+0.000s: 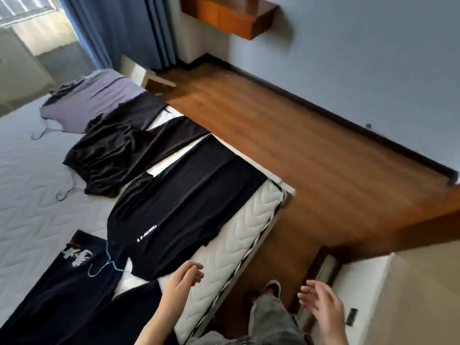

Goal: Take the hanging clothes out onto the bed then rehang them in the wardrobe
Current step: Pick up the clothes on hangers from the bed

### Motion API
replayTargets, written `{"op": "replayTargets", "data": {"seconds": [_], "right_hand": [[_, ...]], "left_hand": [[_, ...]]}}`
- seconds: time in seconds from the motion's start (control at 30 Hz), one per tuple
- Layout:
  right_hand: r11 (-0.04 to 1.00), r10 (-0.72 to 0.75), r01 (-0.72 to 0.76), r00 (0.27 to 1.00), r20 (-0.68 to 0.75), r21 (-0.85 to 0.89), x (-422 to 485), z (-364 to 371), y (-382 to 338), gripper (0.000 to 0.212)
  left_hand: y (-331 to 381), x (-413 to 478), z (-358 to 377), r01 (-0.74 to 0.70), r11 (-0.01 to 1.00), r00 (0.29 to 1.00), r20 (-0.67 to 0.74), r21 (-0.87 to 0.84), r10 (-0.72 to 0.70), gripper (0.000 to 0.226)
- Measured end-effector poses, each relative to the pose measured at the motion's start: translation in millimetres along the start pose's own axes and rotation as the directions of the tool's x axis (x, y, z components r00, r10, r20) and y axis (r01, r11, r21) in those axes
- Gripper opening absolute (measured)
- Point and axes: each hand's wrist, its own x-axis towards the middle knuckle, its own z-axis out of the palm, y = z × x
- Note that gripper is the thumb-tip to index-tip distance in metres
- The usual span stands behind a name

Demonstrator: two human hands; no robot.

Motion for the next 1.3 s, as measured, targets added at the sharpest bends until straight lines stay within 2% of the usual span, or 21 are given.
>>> {"op": "replayTargets", "data": {"seconds": [0.17, 0.27, 0.4, 0.5, 0.7, 0.87, 1.03, 1.17, 1.3], "right_hand": [[0.993, 0.057, -0.038, 0.983, -0.172, 0.113, 36.9, -62.0, -3.5, 0.025], [0.988, 0.082, -0.054, 0.977, -0.197, 0.146, 76.8, -92.3, -24.2, 0.025], [0.994, 0.045, -0.023, 0.979, -0.198, 0.111, 134.8, -123.8, -76.2, 0.024], [0.997, 0.009, 0.004, 0.987, -0.160, 0.080, 180.4, -135.5, -122.4, 0.023], [0.998, -0.066, 0.067, 0.996, -0.052, 0.022, 297.7, -126.9, -208.7, 0.024], [0.997, -0.079, 0.078, 0.997, 0.009, 0.009, 414.3, -100.6, -285.2, 0.022], [0.993, -0.086, 0.092, 0.993, 0.080, -0.080, 516.0, -75.7, -391.0, 0.020], [0.983, -0.090, 0.111, 0.986, 0.143, -0.144, 576.6, -71.9, -468.3, 0.021], [0.984, -0.044, 0.069, 0.988, 0.149, -0.165, 649.6, -72.1, -529.4, 0.021]], "left_hand": [[57.1, 50.4, 91.4, -0.079, 0.994, 0.990, 0.124, 0.069, 0.070, 0.027], [84.8, 76.9, 153.2, -0.083, 0.993, 0.988, 0.134, 0.084, 0.071, 0.027], [119.8, 97.9, 212.4, -0.075, 0.993, 0.989, 0.135, 0.093, 0.062, 0.026], [135.2, 111.5, 229.4, -0.053, 0.991, 0.993, 0.108, 0.119, 0.040, 0.026], [153.3, 161.9, 249.8, 0.021, 0.989, 0.999, -0.048, 0.148, -0.014, 0.025], [186.8, 241.2, 298.5, 0.117, 0.991, 0.985, -0.138, 0.072, -0.106, 0.025], [273.2, 341.6, 371.8, 0.130, 0.991, 0.985, -0.112, -0.009, -0.131, 0.023], [366.6, 418.6, 428.5, 0.063, 0.996, 0.995, -0.073, -0.062, -0.068, 0.023], [441.6, 493.3, 472.1, 0.017, 1.000, 0.999, -0.044, -0.023, -0.018, 0.023]]}}
